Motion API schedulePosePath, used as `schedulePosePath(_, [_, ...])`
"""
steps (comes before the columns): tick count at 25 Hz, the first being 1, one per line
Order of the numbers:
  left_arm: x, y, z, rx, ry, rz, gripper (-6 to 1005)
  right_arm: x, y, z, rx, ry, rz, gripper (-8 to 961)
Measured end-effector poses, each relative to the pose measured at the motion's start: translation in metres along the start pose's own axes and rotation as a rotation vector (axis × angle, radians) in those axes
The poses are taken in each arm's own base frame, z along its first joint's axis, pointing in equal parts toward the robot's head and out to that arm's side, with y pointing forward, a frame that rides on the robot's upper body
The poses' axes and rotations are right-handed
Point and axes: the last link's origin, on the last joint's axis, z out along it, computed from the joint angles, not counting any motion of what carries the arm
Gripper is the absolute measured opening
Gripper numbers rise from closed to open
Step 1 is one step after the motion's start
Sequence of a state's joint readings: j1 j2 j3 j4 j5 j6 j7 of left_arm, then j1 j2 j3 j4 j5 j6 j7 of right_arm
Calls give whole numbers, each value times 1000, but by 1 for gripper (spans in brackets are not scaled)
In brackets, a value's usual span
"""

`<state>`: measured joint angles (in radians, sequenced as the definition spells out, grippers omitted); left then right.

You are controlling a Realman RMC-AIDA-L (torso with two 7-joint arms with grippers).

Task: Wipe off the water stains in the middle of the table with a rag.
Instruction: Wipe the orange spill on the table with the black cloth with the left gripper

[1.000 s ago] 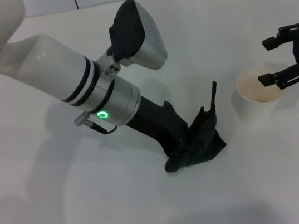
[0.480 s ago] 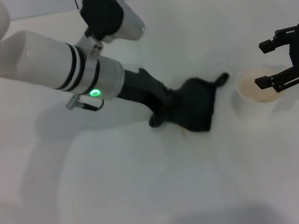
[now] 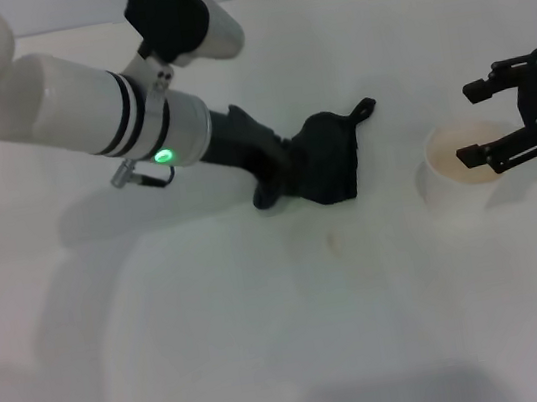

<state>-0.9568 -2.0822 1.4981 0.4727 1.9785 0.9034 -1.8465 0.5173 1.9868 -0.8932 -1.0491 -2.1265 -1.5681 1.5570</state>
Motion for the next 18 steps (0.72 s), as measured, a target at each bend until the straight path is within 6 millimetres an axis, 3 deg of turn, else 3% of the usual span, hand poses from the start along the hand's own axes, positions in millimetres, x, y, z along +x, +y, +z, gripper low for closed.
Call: schedulePosePath(18, [-12,58,-4,-365,-52,145,77,-1,4,4,-22,2,-4,869])
